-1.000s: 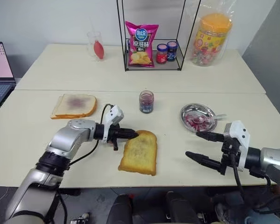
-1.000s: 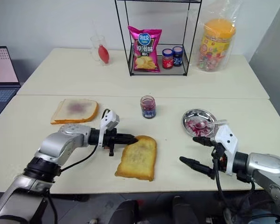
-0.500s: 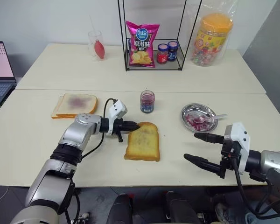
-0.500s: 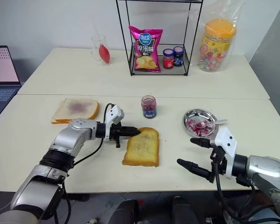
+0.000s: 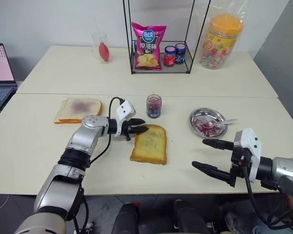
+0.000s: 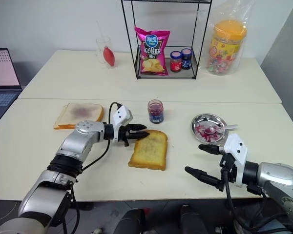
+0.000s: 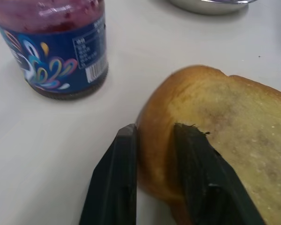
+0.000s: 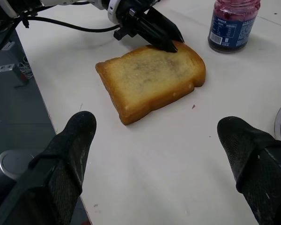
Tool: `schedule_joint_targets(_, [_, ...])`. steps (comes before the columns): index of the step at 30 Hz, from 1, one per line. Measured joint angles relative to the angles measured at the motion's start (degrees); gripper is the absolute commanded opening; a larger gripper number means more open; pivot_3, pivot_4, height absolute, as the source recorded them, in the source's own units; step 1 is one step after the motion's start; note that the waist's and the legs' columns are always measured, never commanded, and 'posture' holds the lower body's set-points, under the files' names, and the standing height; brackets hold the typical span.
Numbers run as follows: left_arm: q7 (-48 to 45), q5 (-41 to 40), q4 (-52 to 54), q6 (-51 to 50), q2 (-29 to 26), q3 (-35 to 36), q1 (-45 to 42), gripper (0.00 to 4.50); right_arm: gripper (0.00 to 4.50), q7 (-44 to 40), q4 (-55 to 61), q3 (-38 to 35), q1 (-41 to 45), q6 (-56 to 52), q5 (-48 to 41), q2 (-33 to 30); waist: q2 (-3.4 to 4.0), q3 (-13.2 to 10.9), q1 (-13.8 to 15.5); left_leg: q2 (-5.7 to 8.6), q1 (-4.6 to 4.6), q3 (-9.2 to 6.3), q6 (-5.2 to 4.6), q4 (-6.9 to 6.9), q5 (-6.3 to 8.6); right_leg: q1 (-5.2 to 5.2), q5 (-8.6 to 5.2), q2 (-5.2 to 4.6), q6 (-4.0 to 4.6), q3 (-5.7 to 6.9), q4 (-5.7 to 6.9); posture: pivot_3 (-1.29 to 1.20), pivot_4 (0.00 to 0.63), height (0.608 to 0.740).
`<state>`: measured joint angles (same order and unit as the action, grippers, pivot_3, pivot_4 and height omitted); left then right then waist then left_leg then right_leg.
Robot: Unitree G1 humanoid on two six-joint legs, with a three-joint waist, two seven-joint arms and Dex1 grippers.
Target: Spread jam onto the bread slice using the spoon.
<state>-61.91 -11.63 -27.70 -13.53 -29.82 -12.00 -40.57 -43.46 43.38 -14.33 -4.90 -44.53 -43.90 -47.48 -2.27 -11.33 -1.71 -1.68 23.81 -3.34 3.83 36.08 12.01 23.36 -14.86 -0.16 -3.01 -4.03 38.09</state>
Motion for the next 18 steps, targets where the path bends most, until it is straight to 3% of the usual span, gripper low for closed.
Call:
schedule_joint_targets(5, [3.0, 0.4, 5.2, 1.0, -0.8, 2.8, 2.2, 1.88, 4.50, -0.4, -4.6, -0.5, 2.4, 2.5, 2.1, -0.4, 0.00, 0.0, -0.1, 0.00, -0.02, 0.02, 0.00, 0.02, 0.00, -0.02, 0.04, 0.00, -0.02, -0.03, 0.00, 0.00, 0.150, 0.740])
schedule_joint_targets(9, [0.2, -1.3, 18.5, 1.5, -8.1, 6.2, 9.7, 1.88, 4.50, 1.8, -10.6, -2.7, 6.4, 6.0, 4.5, 1.9, 0.05, 0.0, -0.6, -0.09, -0.08, 0.00, 0.00, -0.05, 0.00, -0.01, 0.05, 0.06, 0.06, -0.01, 0.02, 0.00, 0.150, 0.740])
schedule_joint_targets(13, [-1.1, -1.1, 26.9, 2.6, -14.3, 8.5, 16.5, 2.49, 4.50, 3.4, -13.7, -4.2, 6.7, 7.7, 4.9, 4.2, 0.10, 0.0, -0.2, -0.08, -0.07, 0.02, 0.00, -0.02, 0.00, -0.01, 0.04, 0.04, 0.08, -0.04, 0.02, 0.00, 0.150, 0.740])
schedule_joint_targets(18, [1.7, -6.4, 39.4, -5.8, -19.0, 18.9, 21.2, 3.57, 4.50, 11.6, -20.8, -7.0, 10.0, 9.5, 7.4, 10.3, 0.13, 0.0, 0.0, -0.03, -0.08, 0.06, -0.03, 0.06, -0.03, -0.07, 0.12, -0.03, 0.08, -0.05, 0.00, 0.00, 0.150, 0.740])
